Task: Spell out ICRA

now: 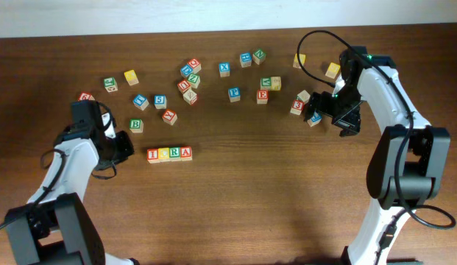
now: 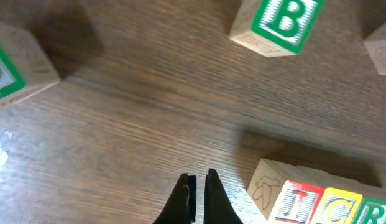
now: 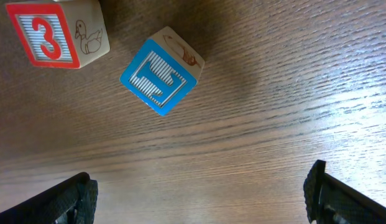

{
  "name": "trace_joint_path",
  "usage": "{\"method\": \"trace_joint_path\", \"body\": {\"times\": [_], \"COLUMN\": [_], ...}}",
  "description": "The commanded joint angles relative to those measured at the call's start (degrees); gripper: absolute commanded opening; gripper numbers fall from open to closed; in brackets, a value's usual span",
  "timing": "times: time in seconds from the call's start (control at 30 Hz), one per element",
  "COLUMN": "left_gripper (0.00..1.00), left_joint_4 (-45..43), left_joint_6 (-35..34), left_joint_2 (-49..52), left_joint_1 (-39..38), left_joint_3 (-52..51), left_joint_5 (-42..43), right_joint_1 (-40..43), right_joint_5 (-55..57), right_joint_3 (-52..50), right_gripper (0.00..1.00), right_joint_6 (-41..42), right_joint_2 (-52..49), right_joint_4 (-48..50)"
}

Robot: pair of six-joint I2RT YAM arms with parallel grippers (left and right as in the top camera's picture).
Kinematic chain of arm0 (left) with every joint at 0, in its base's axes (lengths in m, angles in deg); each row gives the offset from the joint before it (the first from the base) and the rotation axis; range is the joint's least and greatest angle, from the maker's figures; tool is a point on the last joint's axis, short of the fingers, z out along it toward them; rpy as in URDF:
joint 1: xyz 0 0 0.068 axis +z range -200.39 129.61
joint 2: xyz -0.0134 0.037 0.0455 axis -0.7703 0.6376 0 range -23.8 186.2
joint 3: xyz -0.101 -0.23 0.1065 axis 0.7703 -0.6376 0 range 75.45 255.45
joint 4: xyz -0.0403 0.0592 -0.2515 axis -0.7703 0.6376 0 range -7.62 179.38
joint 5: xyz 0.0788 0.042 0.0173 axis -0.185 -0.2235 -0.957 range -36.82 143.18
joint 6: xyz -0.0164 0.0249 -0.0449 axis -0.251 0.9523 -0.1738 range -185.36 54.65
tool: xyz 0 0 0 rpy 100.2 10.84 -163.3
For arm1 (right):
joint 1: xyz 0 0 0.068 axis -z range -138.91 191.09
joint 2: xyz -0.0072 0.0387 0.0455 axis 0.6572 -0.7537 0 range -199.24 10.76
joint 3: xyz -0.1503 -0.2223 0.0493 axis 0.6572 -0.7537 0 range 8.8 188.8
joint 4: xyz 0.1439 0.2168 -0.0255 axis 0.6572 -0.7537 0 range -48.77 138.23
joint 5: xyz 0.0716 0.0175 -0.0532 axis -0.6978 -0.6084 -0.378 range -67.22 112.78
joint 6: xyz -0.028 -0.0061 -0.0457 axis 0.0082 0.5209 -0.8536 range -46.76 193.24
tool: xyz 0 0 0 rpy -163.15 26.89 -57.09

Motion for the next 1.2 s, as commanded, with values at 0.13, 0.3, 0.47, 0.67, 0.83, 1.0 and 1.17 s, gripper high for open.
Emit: {"method": "trace_joint_path", "body": {"times": [0.13, 0.3, 0.47, 0.67, 0.83, 1.0, 1.17], "left_gripper": [0.00, 0.00, 0.00, 0.00, 0.00, 0.00, 0.00], "left_joint_4": [-1.27, -1.18, -1.25, -2.12, -2.05, -2.08, -2.10], "left_joint_6": [5.29, 5.31, 5.29, 5.29, 5.29, 5.31, 5.33], "left_joint_2": [0.46, 0.90, 3.87, 5.35, 6.19, 6.38, 6.38], "left_joint_1": [-3.91, -5.18, -6.34, -6.43, -6.54, -7.06, -8.24], "left_joint_3": [-0.13, -0.13, -0.13, -0.13, -0.15, -0.15, -0.15], "left_joint_5": [-1.36, -1.42, -4.46, -4.42, -2.62, -1.77, -0.96], "right_joint_1": [0.11, 0.11, 0.11, 0.11, 0.11, 0.11, 0.11], "right_joint_5": [0.50, 0.50, 0.50, 0.50, 0.50, 0.50, 0.50], "right_joint_3": [0.63, 0.63, 0.63, 0.63, 0.66, 0.63, 0.63], "right_gripper": [0.98, 0.98, 0.98, 0.98, 0.98, 0.98, 0.98], "right_joint_6": [-0.52, -0.52, -0.52, -0.52, -0.52, -0.52, -0.52], "right_joint_2": [0.96, 0.96, 0.96, 0.96, 0.96, 0.96, 0.96], "right_joint_4": [0.04, 0.04, 0.04, 0.04, 0.04, 0.04, 0.04]}}
